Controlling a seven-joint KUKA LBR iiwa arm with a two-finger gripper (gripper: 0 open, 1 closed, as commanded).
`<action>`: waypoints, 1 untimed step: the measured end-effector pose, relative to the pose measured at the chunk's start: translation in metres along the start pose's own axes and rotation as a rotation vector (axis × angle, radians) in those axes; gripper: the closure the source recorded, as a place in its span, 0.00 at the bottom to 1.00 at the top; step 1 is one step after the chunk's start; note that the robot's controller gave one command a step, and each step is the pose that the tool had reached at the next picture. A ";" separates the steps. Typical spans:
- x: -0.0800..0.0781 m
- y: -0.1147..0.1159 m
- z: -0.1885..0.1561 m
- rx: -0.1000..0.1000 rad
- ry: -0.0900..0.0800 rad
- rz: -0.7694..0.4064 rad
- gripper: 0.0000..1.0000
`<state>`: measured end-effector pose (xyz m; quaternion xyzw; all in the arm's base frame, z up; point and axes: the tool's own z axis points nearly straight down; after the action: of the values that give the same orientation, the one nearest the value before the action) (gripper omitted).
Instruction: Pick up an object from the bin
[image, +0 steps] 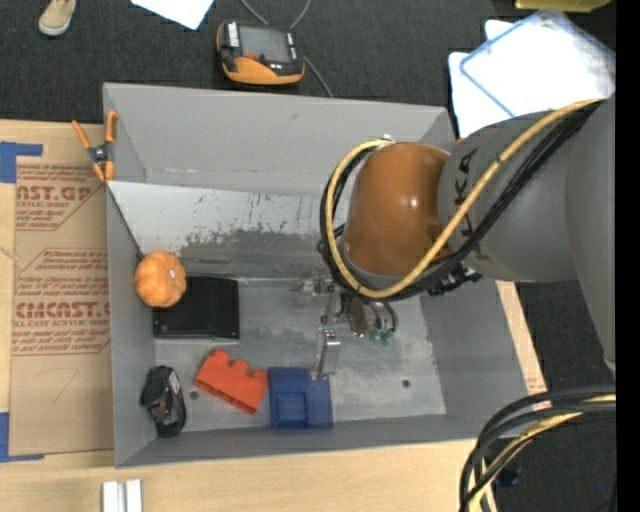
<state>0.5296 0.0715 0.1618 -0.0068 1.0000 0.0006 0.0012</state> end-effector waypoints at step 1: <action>0.013 -0.019 -0.003 -0.001 0.000 -0.240 0.00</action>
Offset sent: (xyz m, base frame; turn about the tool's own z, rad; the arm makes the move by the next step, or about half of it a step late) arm -0.0224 0.0378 -0.0619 -0.0973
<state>0.5171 0.0519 0.1648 -0.1265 0.9920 0.0008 0.0015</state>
